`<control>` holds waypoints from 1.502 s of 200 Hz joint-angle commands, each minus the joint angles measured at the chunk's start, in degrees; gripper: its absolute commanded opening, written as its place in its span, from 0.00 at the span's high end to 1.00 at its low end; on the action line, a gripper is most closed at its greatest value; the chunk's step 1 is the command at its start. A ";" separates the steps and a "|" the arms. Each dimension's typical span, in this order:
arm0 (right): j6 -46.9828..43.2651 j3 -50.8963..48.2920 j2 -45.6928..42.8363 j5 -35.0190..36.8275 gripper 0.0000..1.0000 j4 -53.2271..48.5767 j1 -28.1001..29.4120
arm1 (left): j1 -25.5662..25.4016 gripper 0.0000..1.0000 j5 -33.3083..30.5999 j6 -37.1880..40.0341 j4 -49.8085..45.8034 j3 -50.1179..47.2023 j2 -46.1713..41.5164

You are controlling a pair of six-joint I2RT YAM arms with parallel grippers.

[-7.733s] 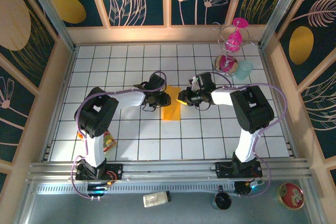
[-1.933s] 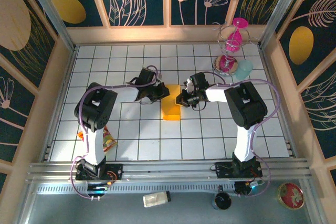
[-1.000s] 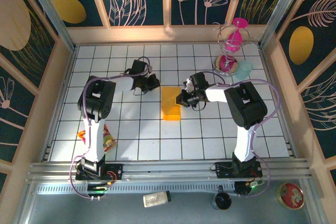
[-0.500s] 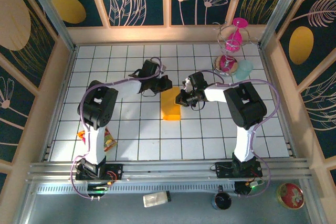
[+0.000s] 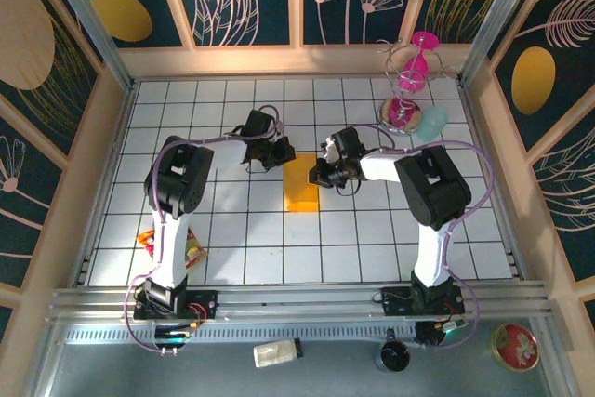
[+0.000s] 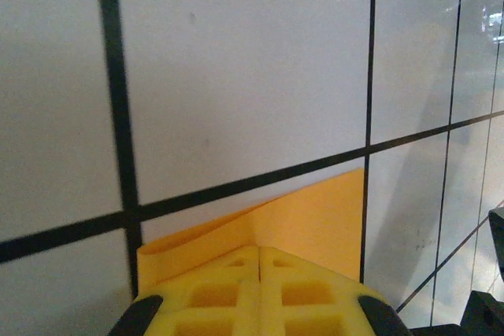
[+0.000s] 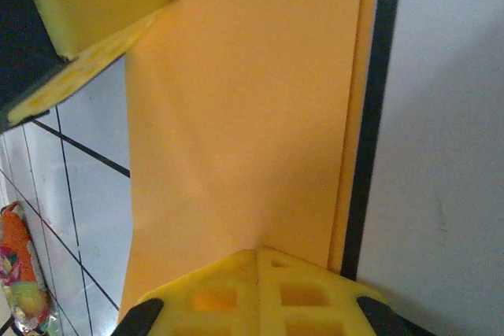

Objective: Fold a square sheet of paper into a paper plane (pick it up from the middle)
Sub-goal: First fold the square sheet of paper in half at the center of the table.

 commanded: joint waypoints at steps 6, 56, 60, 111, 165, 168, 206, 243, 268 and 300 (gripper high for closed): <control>-2.32 -6.23 13.07 21.67 1.00 -15.16 0.69 | 5.76 0.96 -11.14 4.21 -6.30 3.43 2.20; -2.40 -5.88 13.33 21.67 1.00 -15.16 0.69 | 5.13 0.96 -6.97 1.64 -4.92 0.50 -6.63; -2.41 -5.88 13.31 21.67 1.00 -15.19 0.73 | 4.68 0.96 -6.61 1.07 -4.22 -0.79 -7.65; -2.41 -5.62 13.71 21.23 1.00 -15.01 0.78 | -4.17 0.98 -2.05 -4.03 1.21 -15.08 -15.38; -2.92 -5.18 13.89 20.96 1.00 -15.08 0.86 | -5.61 1.00 3.33 -3.78 0.41 -18.75 -15.89; -2.86 -5.17 13.84 20.96 1.00 -15.09 0.86 | -5.86 1.00 3.44 -3.58 0.27 -18.69 -15.78; -2.67 -5.03 14.19 20.92 1.00 -15.08 0.86 | -6.73 1.00 3.67 -2.10 -1.60 -17.38 -14.37; -2.49 -4.84 14.30 21.13 1.00 -15.26 0.86 | -6.72 1.00 1.34 -0.39 -3.83 -18.90 -13.26; -2.64 -4.76 14.67 21.47 1.00 -15.33 0.86 | -6.69 1.00 -2.23 2.40 -6.92 -22.64 -14.02; -2.56 -4.90 14.63 21.84 1.00 -15.09 0.62 | -5.66 1.00 -6.67 4.36 -9.27 -28.97 -17.73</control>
